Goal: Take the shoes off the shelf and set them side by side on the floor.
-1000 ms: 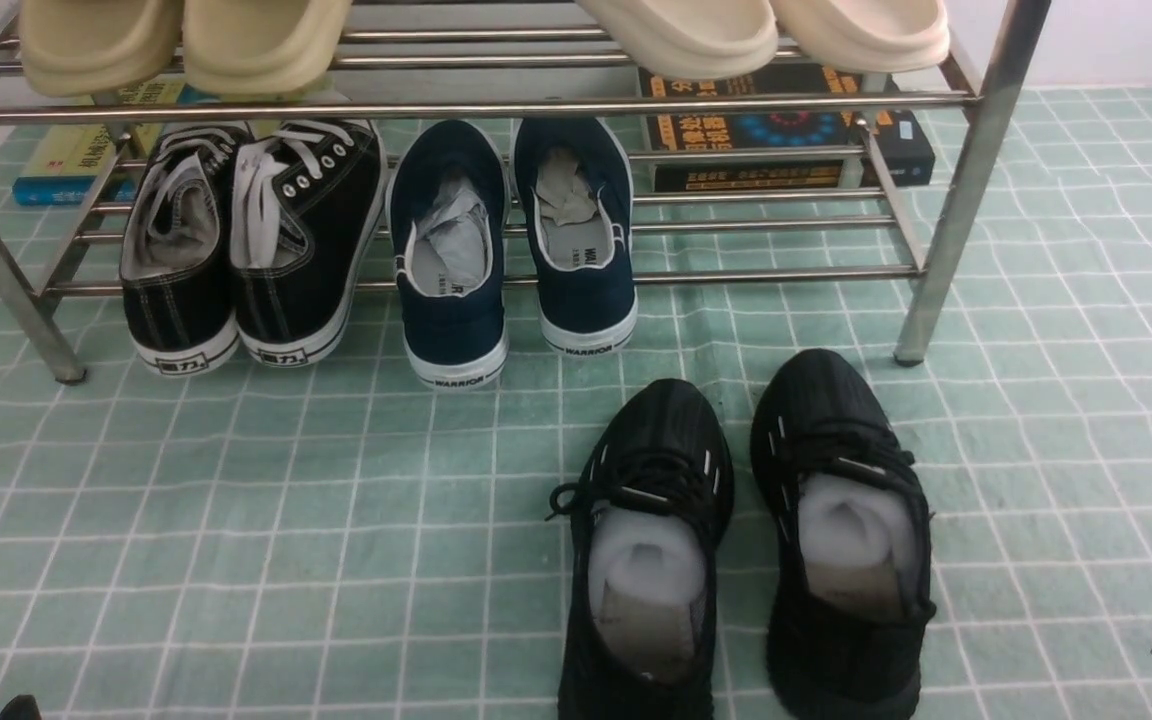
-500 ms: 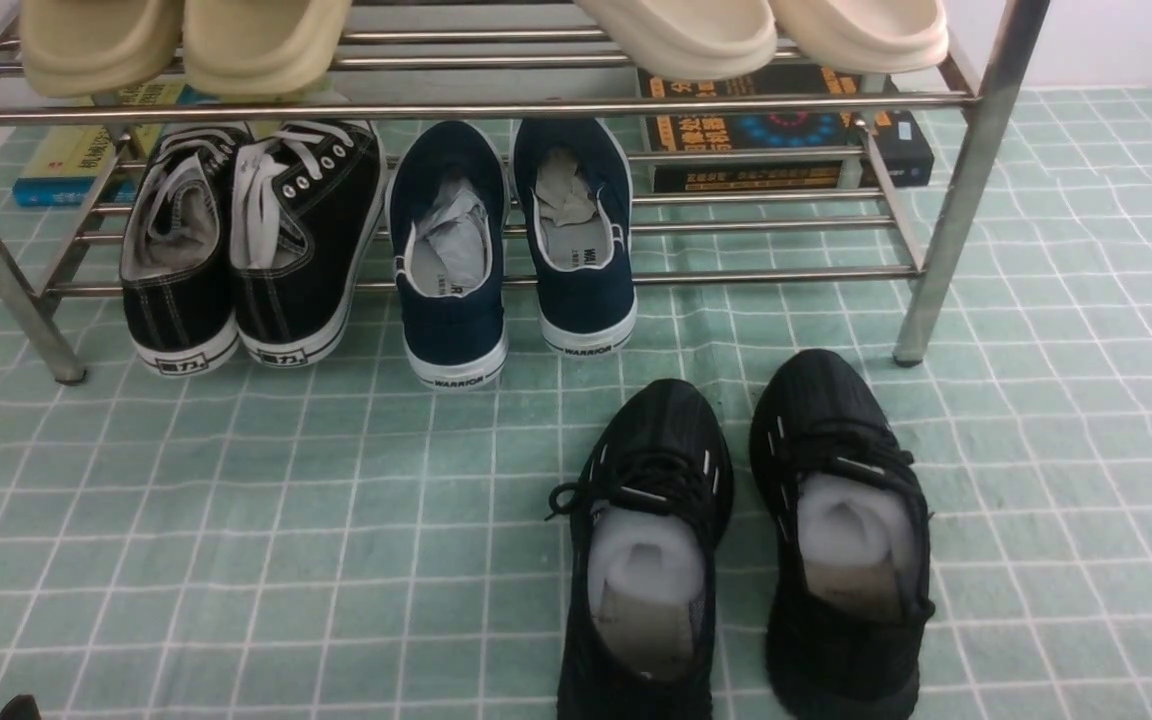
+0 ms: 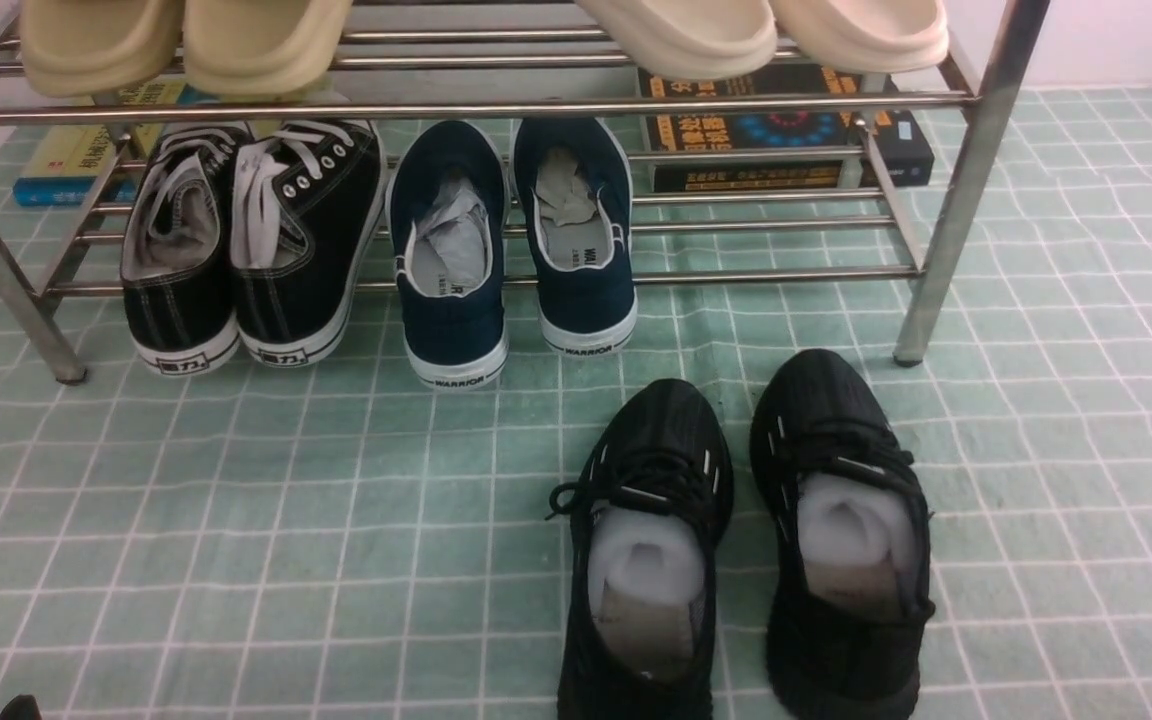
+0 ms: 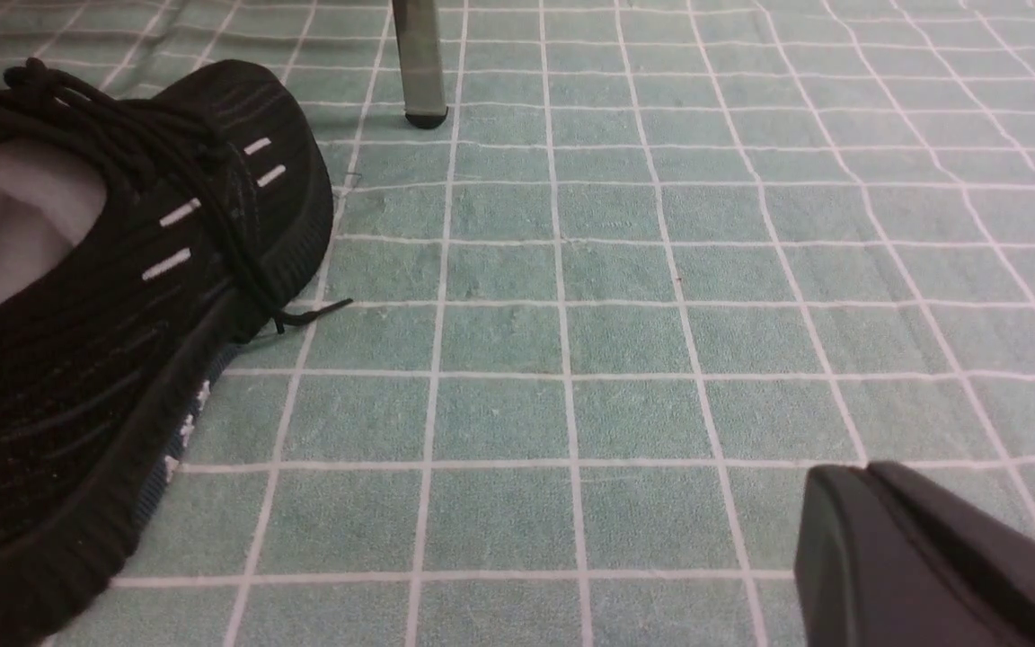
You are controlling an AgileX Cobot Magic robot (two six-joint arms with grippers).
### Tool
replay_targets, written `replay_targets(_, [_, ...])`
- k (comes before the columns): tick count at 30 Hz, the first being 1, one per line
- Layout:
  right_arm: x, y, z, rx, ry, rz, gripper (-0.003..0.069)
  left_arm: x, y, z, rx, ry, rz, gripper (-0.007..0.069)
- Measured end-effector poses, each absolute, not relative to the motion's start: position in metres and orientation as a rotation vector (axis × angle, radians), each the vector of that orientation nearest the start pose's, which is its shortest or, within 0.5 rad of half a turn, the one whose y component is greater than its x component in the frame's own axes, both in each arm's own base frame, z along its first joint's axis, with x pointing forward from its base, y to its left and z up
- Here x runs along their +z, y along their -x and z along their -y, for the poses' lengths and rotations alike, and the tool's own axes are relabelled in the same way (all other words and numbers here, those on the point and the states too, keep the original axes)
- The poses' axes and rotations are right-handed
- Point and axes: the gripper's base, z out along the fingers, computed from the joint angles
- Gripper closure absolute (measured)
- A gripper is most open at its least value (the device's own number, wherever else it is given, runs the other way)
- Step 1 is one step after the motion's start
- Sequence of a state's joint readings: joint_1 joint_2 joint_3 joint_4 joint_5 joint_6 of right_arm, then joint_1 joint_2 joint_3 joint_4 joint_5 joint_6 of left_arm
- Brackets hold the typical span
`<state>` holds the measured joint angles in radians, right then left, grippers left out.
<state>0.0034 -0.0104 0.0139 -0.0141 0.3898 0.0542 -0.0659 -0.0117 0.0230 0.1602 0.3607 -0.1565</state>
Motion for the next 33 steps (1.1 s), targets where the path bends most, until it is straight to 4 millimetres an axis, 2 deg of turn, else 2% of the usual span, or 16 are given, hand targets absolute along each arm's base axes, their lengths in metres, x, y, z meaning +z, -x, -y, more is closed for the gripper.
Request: replay_targets(33, [0.174,-0.052,0.0003,0.026,-0.039,-1.877,0.0602,0.174,-0.053,-0.0016,0.002,-0.016,-1.851,0.0383])
